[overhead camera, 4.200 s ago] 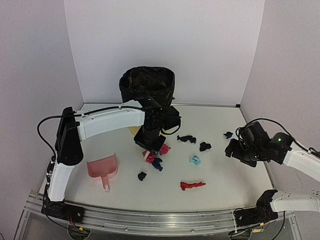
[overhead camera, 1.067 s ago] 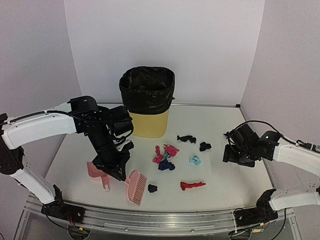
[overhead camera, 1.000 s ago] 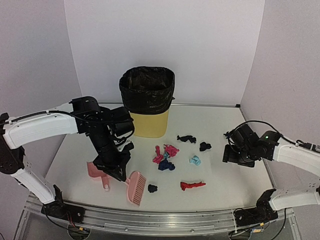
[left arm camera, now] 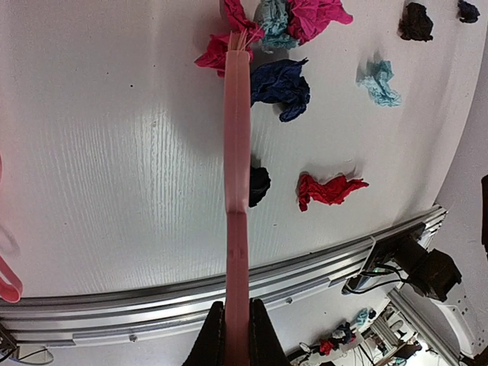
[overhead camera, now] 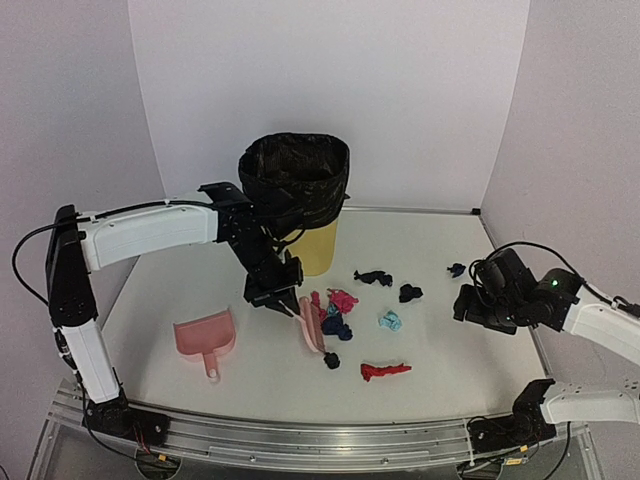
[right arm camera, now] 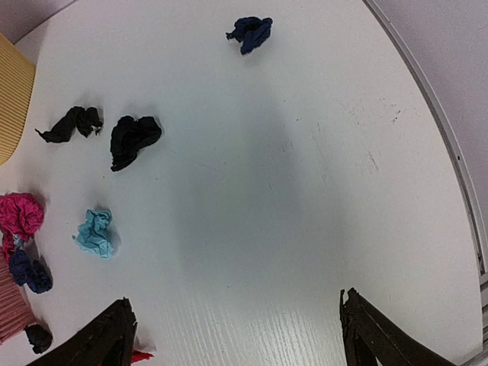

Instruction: Sweep away the paper scraps from the table

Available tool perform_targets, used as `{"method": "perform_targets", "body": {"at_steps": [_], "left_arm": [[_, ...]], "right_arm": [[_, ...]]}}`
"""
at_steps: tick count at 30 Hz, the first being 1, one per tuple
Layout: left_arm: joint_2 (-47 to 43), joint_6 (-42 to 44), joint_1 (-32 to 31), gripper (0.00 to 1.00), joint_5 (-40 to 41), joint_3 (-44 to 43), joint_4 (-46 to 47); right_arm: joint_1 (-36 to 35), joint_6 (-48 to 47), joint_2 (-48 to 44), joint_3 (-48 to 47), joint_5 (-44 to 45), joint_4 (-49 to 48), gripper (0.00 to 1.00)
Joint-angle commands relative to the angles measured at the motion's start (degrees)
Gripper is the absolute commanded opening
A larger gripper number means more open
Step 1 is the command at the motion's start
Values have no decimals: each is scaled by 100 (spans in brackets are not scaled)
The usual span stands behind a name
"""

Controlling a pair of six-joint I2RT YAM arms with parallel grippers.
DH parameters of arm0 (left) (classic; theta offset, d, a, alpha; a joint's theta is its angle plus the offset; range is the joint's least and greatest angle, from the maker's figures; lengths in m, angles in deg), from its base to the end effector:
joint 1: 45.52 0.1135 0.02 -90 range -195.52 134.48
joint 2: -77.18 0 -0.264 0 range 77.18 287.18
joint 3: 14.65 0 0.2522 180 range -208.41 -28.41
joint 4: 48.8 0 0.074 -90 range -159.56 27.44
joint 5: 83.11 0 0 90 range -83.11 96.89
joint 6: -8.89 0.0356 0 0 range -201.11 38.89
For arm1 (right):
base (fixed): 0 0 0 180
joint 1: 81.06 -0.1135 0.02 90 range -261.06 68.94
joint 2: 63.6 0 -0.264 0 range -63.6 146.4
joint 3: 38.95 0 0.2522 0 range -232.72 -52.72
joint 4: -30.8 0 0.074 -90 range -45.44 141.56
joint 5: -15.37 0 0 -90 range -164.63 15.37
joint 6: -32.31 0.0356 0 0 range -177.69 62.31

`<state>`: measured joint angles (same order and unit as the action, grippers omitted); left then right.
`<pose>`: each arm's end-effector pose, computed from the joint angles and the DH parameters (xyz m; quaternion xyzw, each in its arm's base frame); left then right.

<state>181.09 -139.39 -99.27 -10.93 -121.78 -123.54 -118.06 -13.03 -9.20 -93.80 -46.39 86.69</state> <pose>0.2097 -0.3044 0.2816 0.0137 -0.9753 0.2170 0.0381 0.1525 0.0938 0.2434 0.1342 0.9191 0.0121 0.3703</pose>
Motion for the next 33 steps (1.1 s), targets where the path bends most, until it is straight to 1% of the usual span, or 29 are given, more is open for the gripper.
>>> {"method": "perform_targets", "body": {"at_steps": [1,4,8,10,13,15,17,20,22,24,26,28,31,33], "left_arm": [[32,235,48,0,163,-588,-107],[-48,317,51,0,723,-1057,-834],[-449,29,65,0,1632,-1193,-1665],[-713,-174,66,0,1957,-1082,-1814],[-1071,-232,66,0,2147,-832,-1602],[-1337,211,66,0,1946,-557,-913],[-1546,923,66,0,1476,-225,8],[-1611,1229,66,0,1490,-64,595],[-1614,1238,66,0,1661,-14,894],[-1721,1290,66,0,1718,215,1454],[-1956,1341,66,0,1573,753,2485],[-2193,1283,66,0,1386,1333,3504],[-2494,1094,55,0,1137,2102,4851],[-2622,1033,-5,0,1000,2530,5649]], "right_arm": [[25,80,-124,73,144,24,90],[20,24,-164,50,177,32,90],[25,-51,-202,-14,239,32,90],[23,-106,-181,-67,276,32,90],[25,-283,-95,-186,296,26,90],[25,-593,-17,-341,261,10,90],[23,-923,74,-517,119,-35,91],[25,-1644,176,-757,-415,-158,91],[25,-2032,213,-875,-977,-271,91],[25,-2261,210,-947,-1602,-404,91],[25,-2238,174,-952,-2248,-642,92],[25,-2021,117,-838,-3016,-1136,92],[23,-1410,15,-513,-4039,-2146,92],[23,-984,-5,-318,-4459,-2917,92]]}}
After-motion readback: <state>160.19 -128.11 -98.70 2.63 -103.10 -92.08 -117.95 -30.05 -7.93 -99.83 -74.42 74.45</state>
